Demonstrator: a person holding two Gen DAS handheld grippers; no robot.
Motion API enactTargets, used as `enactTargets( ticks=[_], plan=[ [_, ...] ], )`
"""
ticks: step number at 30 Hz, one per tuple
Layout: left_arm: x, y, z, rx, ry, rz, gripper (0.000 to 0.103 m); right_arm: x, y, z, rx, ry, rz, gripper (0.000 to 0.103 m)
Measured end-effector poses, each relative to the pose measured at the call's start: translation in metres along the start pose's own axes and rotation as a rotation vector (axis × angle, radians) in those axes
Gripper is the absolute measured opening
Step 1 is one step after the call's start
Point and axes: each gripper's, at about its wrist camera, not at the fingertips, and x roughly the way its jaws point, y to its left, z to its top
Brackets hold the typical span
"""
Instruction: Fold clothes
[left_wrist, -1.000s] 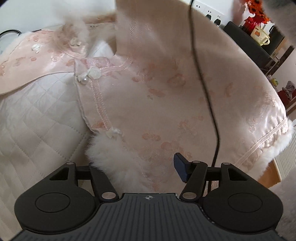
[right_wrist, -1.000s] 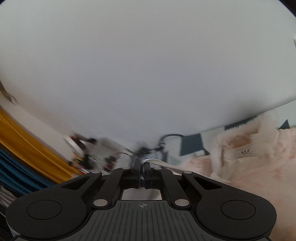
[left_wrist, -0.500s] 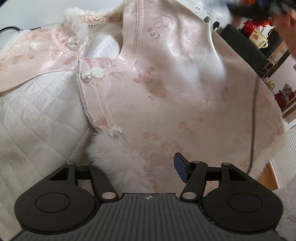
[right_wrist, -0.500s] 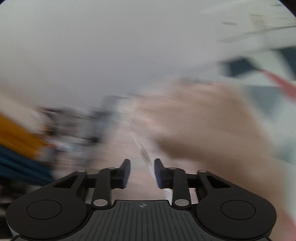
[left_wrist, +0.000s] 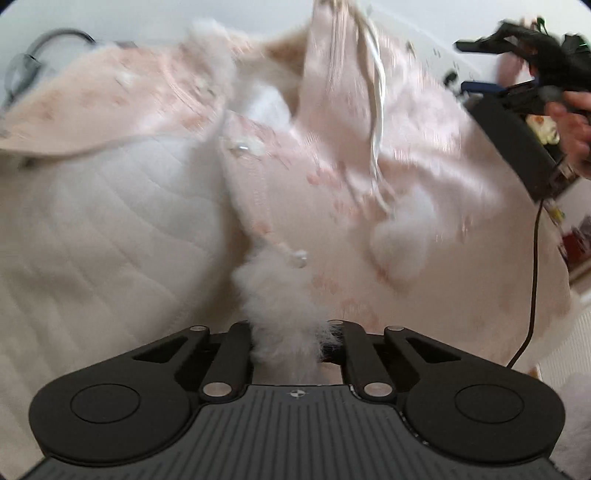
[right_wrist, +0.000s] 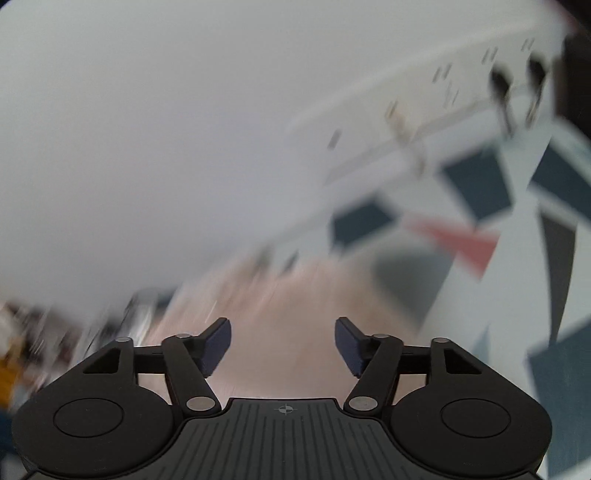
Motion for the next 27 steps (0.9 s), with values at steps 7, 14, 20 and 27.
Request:
enactTargets(
  ticks=[7, 14, 20, 27],
  plan=[
    [-0.029, 0.01, -0.005, -0.052, -0.037, 0.156, 0.009, 0.123, -0.005, -0.005, -0.192, 0.029, -0.177, 0.059],
    [-0.039, 0.02, -0.021, -0.109, 0.005, 0.259, 0.009, 0.15, 0.001, -0.019, -0.155, 0.111, -0.059, 0.009],
    [-0.031, 0.006, -0.021, -0.068, 0.026, 0.224, 0.009, 0.09, 0.014, -0.009, -0.208, -0.184, -0.233, 0.007],
    [-0.018, -0.002, -0.008, -0.018, 0.026, 0.18, 0.026, 0.096, -0.017, -0.001, -0.092, -0.004, -0.446, 0.033]
  ],
)
